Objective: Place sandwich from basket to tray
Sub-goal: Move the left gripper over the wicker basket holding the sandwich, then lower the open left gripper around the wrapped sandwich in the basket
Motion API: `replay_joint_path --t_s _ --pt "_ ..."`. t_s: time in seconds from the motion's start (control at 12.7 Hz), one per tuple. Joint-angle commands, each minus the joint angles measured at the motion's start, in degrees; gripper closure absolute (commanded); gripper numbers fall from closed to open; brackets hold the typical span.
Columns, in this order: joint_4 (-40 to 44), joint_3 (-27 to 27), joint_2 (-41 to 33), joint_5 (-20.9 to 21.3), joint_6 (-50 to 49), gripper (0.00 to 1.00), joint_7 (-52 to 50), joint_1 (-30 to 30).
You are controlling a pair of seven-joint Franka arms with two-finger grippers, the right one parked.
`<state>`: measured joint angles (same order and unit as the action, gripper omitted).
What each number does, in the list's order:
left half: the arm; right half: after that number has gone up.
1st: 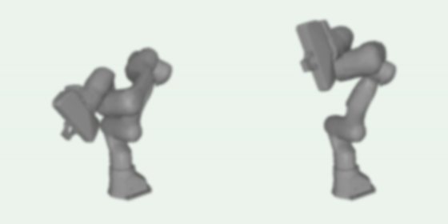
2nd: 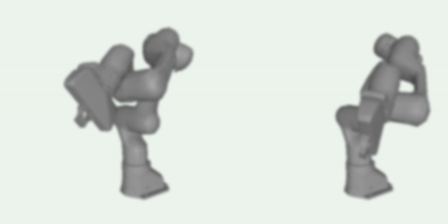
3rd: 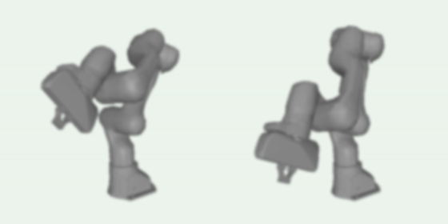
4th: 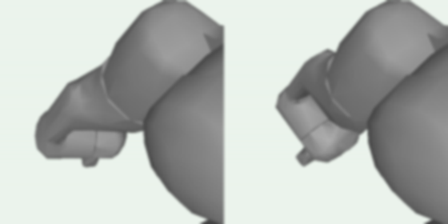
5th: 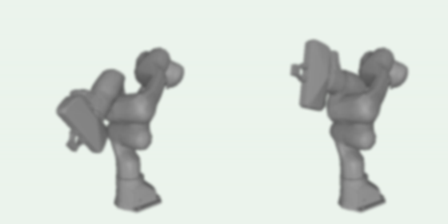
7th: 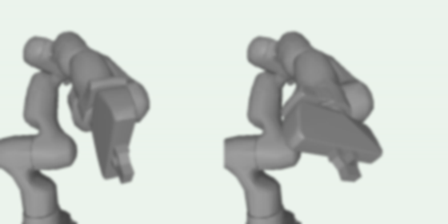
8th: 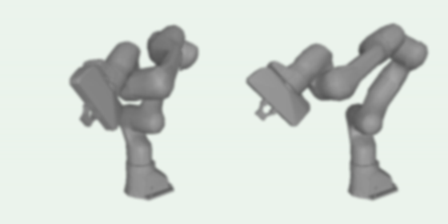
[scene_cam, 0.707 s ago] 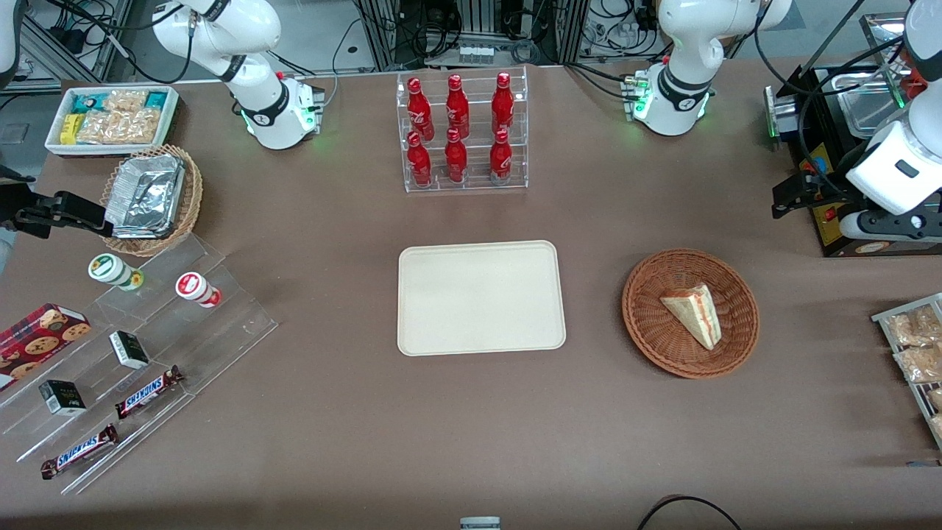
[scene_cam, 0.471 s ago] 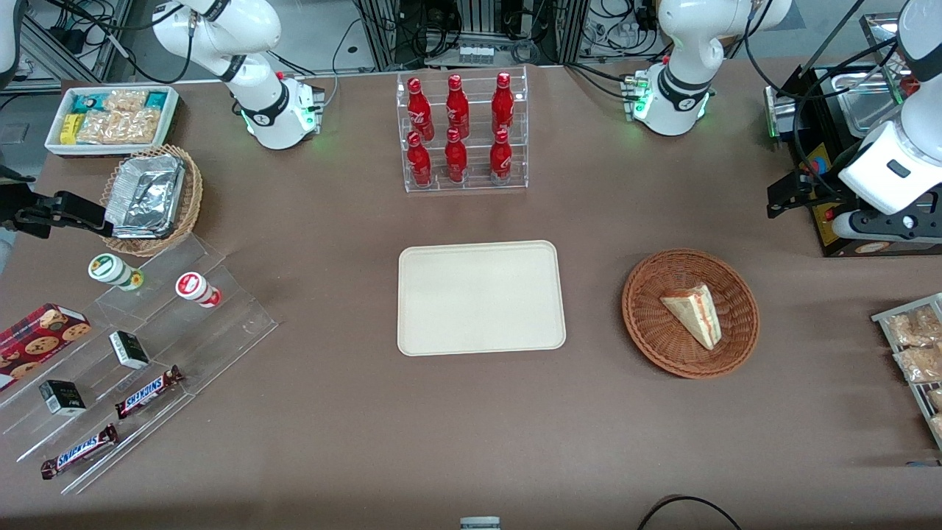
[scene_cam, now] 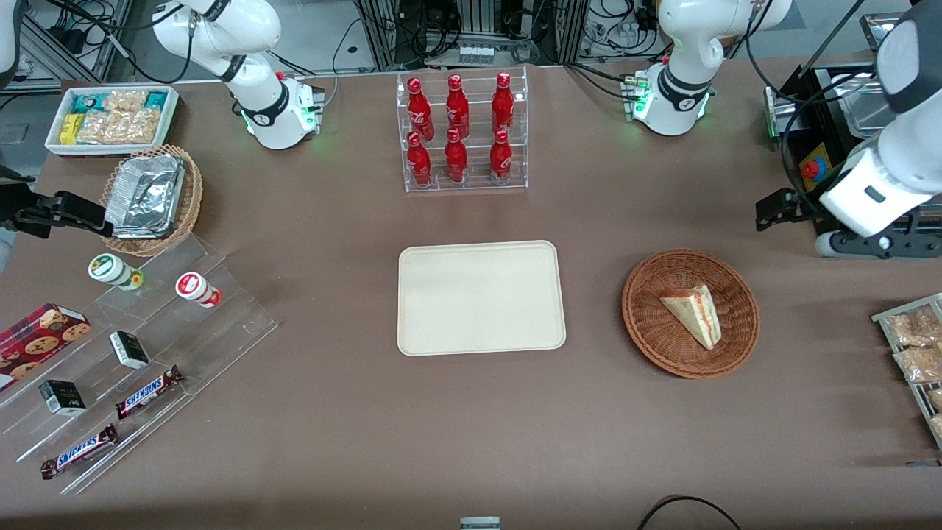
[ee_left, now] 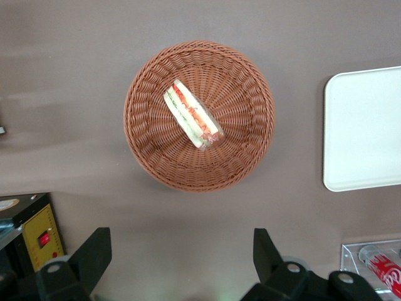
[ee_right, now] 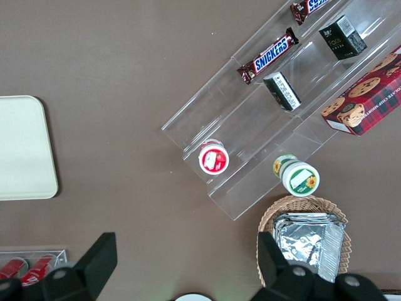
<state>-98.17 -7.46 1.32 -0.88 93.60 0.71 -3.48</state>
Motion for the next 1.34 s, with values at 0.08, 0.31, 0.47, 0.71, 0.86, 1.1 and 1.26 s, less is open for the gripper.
replay_joint_path --t_s 0.08,0.31,0.47,0.71,0.86,1.1,1.26 --pt "-8.8 -0.2 -1.1 -0.2 9.2 0.00 -1.4 0.5" --pt "-16.0 -0.3 -1.3 -0.1 17.6 0.00 -3.1 1.3" --pt "-18.8 -0.3 -0.9 -0.1 22.0 0.00 -3.1 1.4" --pt "-24.0 -0.2 -0.8 -0.1 29.9 0.00 -3.3 1.3" --pt "-26.5 -0.2 -0.6 -0.1 34.1 0.00 -7.4 1.3" --pt "-27.7 -0.2 0.8 -0.1 37.7 0.00 -17.9 1.4" --pt "-27.7 -0.3 2.0 -0.1 38.9 0.00 -25.7 1.4"
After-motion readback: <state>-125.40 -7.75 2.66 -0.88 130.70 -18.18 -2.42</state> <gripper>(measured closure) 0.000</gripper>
